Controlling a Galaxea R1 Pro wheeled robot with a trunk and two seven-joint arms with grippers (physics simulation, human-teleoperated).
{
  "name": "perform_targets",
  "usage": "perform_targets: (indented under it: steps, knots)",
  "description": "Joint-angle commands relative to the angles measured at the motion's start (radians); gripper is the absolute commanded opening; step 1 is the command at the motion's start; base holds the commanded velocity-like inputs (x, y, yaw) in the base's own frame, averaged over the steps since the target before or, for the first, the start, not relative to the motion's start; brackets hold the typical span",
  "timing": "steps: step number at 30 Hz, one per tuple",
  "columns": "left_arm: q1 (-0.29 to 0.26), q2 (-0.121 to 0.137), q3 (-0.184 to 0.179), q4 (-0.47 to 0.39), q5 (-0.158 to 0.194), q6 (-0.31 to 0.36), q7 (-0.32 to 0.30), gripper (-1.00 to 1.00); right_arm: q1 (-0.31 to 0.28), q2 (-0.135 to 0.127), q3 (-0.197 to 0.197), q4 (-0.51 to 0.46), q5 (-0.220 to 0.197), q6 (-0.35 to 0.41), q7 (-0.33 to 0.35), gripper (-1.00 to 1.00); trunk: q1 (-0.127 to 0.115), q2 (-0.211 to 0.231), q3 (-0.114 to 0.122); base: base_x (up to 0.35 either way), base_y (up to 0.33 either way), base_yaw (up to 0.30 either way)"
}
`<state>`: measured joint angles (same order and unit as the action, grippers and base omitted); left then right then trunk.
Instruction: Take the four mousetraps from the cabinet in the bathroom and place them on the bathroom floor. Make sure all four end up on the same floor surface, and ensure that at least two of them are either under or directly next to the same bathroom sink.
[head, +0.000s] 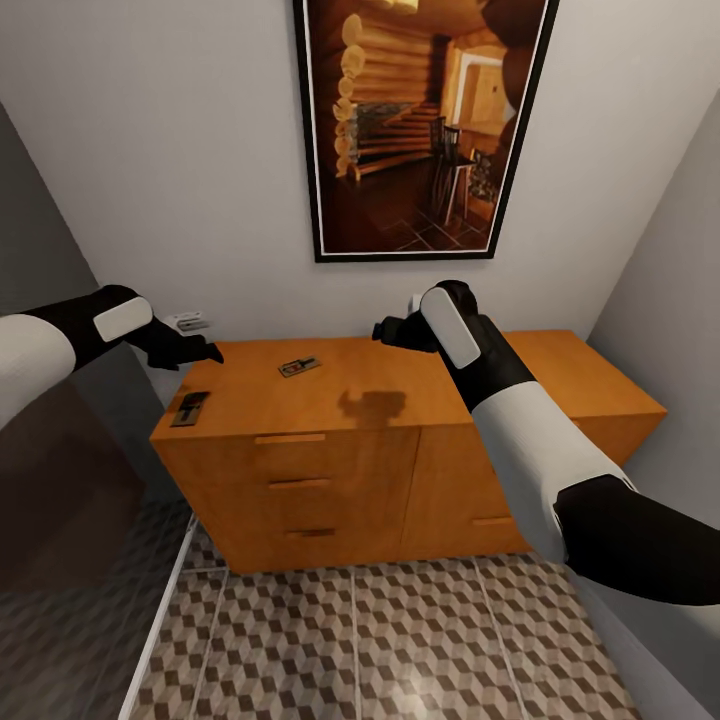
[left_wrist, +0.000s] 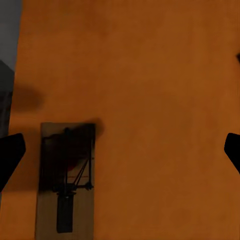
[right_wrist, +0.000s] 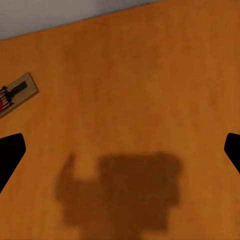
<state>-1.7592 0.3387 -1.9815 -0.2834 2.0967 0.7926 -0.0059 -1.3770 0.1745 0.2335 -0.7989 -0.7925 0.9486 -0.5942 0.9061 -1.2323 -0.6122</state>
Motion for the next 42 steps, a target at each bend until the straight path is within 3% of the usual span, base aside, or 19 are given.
perform_targets:
  steps: [1,13,32,42]
  knots:
    - [-0.002,0.001,-0.007,-0.002,0.005,0.0,-0.001,1.0,-0.001,0.0,0.002,0.0,-0.01,0.001,-0.01,1.0,0.0,-0.001,-0.001,0.0,0.0,0.0]
    - [0.0,0.024,-0.008,-0.001,0.001,0.0,0.0,1.0,0.0,0.0,0.002,0.008,-0.01,0.0,-0.01,1.0,0.0,-0.001,-0.001,0.0,0.0,0.0]
    - [0.012,0.031,-0.009,-0.002,0.0,0.002,0.0,1.0,0.0,0.0,0.009,0.015,-0.01,-0.001,-0.01,1.0,0.0,-0.001,-0.001,0.0,0.0,0.0]
    - [0.012,0.031,-0.01,-0.004,0.0,0.003,0.0,1.0,0.0,0.0,0.009,0.015,-0.01,-0.001,-0.01,1.0,0.038,-0.071,-0.032,0.0,0.0,0.0]
